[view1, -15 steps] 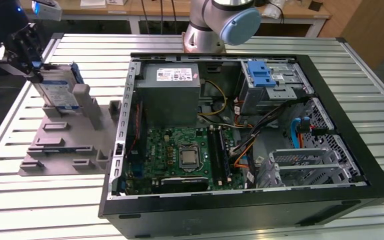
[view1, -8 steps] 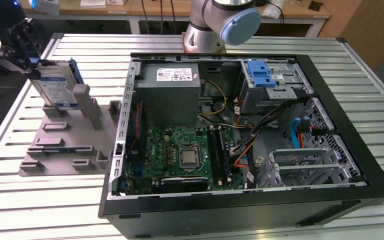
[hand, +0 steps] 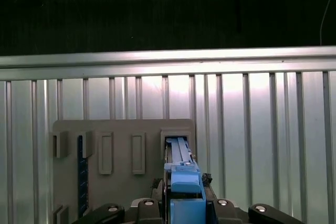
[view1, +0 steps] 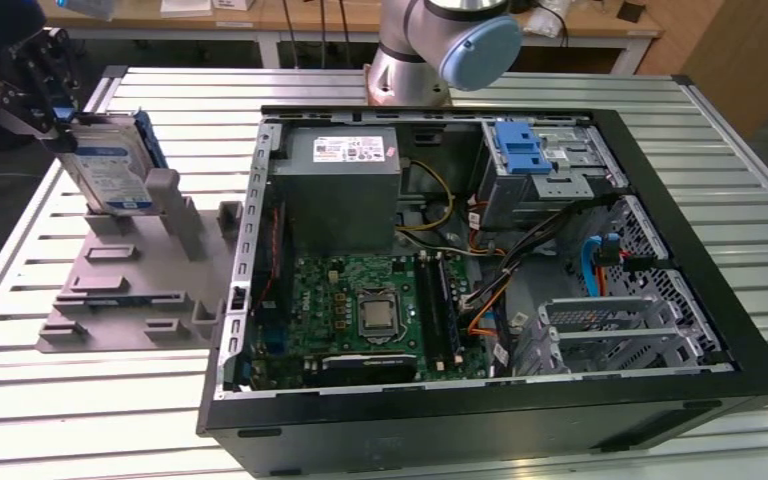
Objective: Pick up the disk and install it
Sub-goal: 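Pick up the disk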
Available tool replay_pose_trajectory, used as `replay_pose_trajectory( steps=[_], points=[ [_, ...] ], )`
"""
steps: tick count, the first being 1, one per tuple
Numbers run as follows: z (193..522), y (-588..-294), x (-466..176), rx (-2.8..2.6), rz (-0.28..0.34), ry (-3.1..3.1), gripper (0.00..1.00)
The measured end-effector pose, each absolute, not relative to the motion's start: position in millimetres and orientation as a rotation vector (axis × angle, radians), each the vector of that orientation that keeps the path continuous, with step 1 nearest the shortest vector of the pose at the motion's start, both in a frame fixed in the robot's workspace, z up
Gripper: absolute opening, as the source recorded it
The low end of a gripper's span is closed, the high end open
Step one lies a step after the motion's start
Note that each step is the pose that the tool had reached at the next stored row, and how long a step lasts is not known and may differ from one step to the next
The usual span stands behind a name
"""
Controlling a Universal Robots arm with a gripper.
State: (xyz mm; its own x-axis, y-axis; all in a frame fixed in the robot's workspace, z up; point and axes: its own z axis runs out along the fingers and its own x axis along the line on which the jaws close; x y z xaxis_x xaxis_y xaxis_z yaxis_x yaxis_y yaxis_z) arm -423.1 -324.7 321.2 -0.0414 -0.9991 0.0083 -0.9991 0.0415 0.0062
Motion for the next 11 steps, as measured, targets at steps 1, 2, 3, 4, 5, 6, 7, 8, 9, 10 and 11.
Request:
replay_pose_trajectory(
  steps=[1, 2, 3, 4, 5, 6, 7, 8, 9, 10, 11],
  points=[
    [321.3, -324.8, -423.1, 2.168, 0.002, -2.259, 0.36],
    [321.2, -324.8, -423.1, 2.168, 0.002, -2.259, 0.36],
    [321.2, -324.8, -423.1, 2.168, 0.002, -2.259, 0.36],
    [321.3, -324.7, -423.1, 2.168, 0.002, -2.260, 0.36],
    [321.6, -324.7, -423.1, 2.168, 0.002, -2.259, 0.36],
    [322.2, -324.7, -423.1, 2.168, 0.002, -2.259, 0.36],
    [322.7, -324.7, -423.2, 2.168, 0.001, -2.260, 0.36],
    [323.3, -324.6, -423.2, 2.168, 0.001, -2.260, 0.36],
    [324.1, -324.6, -423.2, 2.168, 0.000, -2.261, 0.36],
    [325.0, -324.7, -423.2, 2.169, -0.001, -2.261, 0.36],
    [325.8, -324.7, -423.1, 2.169, -0.002, -2.261, 0.36]
  ],
)
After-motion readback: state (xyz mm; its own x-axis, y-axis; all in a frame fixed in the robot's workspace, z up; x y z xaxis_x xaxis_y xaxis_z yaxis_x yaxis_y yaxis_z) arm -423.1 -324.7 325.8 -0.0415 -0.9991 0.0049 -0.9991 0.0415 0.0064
